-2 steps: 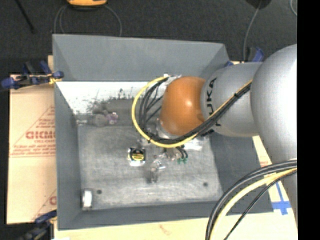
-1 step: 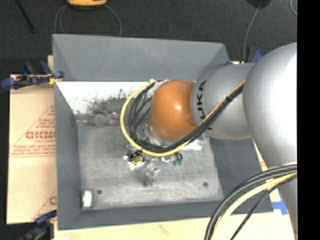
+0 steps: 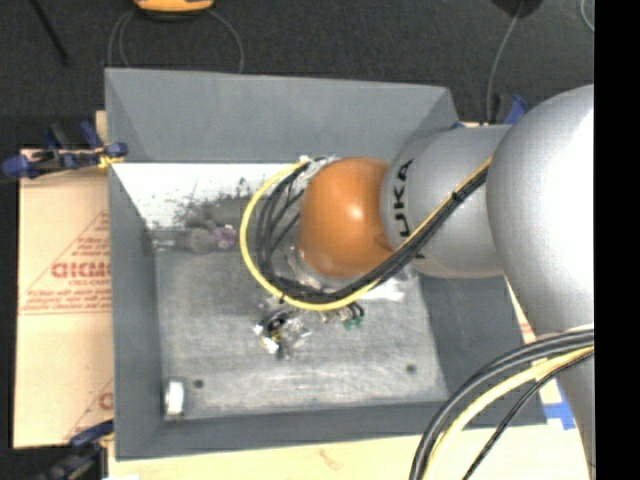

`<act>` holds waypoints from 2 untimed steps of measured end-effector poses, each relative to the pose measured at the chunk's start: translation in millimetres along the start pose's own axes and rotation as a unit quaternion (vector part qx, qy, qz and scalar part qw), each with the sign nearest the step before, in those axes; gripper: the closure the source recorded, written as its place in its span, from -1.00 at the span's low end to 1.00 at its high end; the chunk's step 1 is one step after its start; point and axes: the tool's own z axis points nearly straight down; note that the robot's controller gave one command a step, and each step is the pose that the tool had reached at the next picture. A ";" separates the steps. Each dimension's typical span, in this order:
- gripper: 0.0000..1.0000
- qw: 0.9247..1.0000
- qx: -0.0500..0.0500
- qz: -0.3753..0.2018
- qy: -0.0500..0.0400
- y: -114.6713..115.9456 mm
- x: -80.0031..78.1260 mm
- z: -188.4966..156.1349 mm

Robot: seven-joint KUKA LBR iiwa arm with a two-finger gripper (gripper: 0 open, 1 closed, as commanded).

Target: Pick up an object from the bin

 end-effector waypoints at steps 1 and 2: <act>1.00 0.987 -0.001 -0.162 0.006 -21.5 7.4 -119.0; 1.00 0.982 -0.001 -0.190 0.004 -19.0 4.1 -269.7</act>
Offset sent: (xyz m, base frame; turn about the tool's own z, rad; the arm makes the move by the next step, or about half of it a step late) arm -0.0031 -0.0213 0.1155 -0.3279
